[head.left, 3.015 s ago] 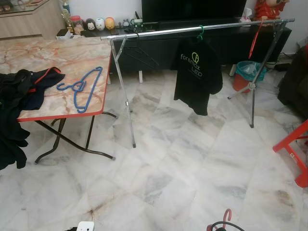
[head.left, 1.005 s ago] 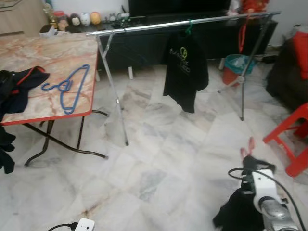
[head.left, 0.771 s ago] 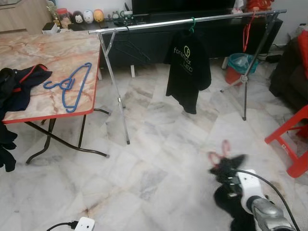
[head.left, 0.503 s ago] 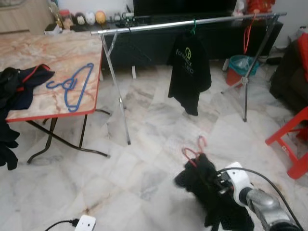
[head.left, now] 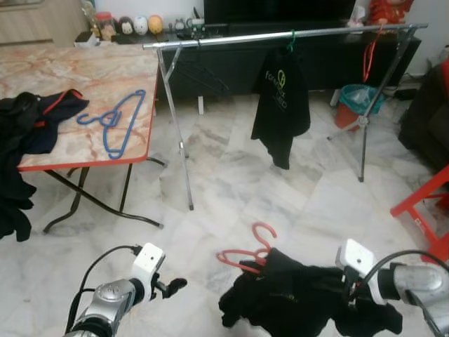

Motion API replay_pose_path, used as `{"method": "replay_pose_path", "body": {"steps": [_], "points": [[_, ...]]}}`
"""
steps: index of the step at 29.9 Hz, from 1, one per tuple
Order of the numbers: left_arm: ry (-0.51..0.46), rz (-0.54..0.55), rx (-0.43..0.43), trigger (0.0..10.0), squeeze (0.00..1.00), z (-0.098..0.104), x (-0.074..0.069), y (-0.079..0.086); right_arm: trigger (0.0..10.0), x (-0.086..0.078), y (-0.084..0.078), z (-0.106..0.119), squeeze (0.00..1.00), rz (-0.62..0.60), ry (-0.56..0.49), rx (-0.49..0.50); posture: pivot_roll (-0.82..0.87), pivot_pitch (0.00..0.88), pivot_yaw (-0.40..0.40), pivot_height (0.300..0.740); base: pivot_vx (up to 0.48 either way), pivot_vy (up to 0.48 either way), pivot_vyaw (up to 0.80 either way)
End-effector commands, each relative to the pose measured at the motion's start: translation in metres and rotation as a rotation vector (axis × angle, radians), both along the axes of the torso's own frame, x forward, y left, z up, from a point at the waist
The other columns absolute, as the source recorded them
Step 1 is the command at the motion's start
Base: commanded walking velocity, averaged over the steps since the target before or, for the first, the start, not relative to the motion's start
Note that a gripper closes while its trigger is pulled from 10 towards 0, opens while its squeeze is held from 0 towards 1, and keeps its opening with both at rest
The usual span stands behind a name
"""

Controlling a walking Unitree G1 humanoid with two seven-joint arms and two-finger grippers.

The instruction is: Hang hanger

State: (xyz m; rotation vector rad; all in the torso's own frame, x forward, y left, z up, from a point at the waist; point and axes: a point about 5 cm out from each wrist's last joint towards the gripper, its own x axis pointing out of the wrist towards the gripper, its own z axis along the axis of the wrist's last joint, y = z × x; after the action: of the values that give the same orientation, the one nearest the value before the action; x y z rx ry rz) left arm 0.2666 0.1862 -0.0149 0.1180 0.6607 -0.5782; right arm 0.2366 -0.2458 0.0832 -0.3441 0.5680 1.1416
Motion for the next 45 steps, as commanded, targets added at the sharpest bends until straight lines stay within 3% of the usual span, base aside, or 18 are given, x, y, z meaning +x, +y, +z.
{"method": "replay_pose_path", "body": {"steps": [1,12,16,21,23,29,32,35,37,40,41,43,45], "points": [[0.002,-0.013,-0.026,10.0,0.0,0.006,0.005,0.0,10.0,0.002,0.005,0.027,0.0,0.07,-0.049,0.105,-0.08,0.023,0.002,0.74,0.0,0.0,0.0],[0.018,-0.003,-0.088,10.0,0.0,0.007,0.005,0.0,10.0,-0.014,0.005,0.047,0.0,0.214,0.033,0.177,-0.08,0.029,-0.006,0.74,0.0,0.0,0.0],[0.053,0.024,-0.144,10.0,0.0,0.005,0.0,0.002,10.0,-0.024,0.005,0.046,0.0,0.286,0.071,0.156,-0.08,0.031,-0.008,0.74,0.0,0.0,0.0],[0.124,-0.009,-0.235,10.0,0.0,0.001,-0.007,0.001,10.0,-0.023,0.002,0.05,0.0,0.311,0.043,0.134,-0.08,0.032,-0.008,0.74,0.0,0.0,0.0],[0.159,-0.058,-0.237,10.0,0.0,-0.002,-0.014,0.0,10.0,-0.019,-0.004,0.049,0.0,0.279,0.036,0.075,-0.08,0.03,-0.006,0.74,0.0,0.0,0.0],[0.189,-0.053,-0.22,10.0,0.0,-0.007,-0.021,0.008,10.0,0.002,-0.029,0.032,0.0,0.099,-0.071,-0.175,-0.08,0.032,-0.004,0.74,0.0,0.0,0.0],[0.204,-0.075,-0.215,10.0,0.0,-0.007,-0.024,0.009,10.0,0.005,-0.037,0.024,0.0,0.043,-0.076,-0.253,-0.07,0.032,-0.003,0.74,0.0,0.0,0.0],[0.211,-0.079,-0.186,10.0,0.0,-0.009,-0.026,0.011,10.0,-0.004,-0.036,0.018,0.0,0.122,-0.025,-0.287,-0.07,0.03,-0.002,0.74,0.0,0.0,0.0],[0.194,-0.069,-0.155,10.0,0.0,-0.01,-0.025,0.012,10.0,-0.003,-0.03,0.019,0.0,0.122,-0.041,-0.245,-0.07,0.03,-0.002,0.74,0.0,0.0,0.0],[0.156,0.0,-0.112,10.0,0.0,-0.011,-0.02,0.01,10.0,0.017,-0.02,0.023,0.0,-0.026,-0.159,-0.129,-0.08,0.029,-0.006,0.74,0.0,0.0,0.0],[0.123,0.102,-0.062,10.0,0.0,-0.012,-0.016,0.012,10.0,0.037,-0.016,0.024,0.0,-0.211,-0.29,-0.058,-0.08,0.029,-0.008,0.74,0.0,0.0,0.0],[0.093,0.228,-0.036,10.0,0.0,-0.013,-0.012,0.014,10.0,0.051,-0.015,0.022,0.0,-0.45,-0.312,0.096,-0.08,0.027,-0.01,0.74,0.0,0.0,0.0],[0.099,0.303,-0.003,10.0,0.0,-0.017,-0.014,0.015,10.0,0.052,-0.015,0.01,0.0,-0.569,-0.322,0.129,-0.08,0.029,-0.008,0.74,0.0,0.0,0.0]]}}
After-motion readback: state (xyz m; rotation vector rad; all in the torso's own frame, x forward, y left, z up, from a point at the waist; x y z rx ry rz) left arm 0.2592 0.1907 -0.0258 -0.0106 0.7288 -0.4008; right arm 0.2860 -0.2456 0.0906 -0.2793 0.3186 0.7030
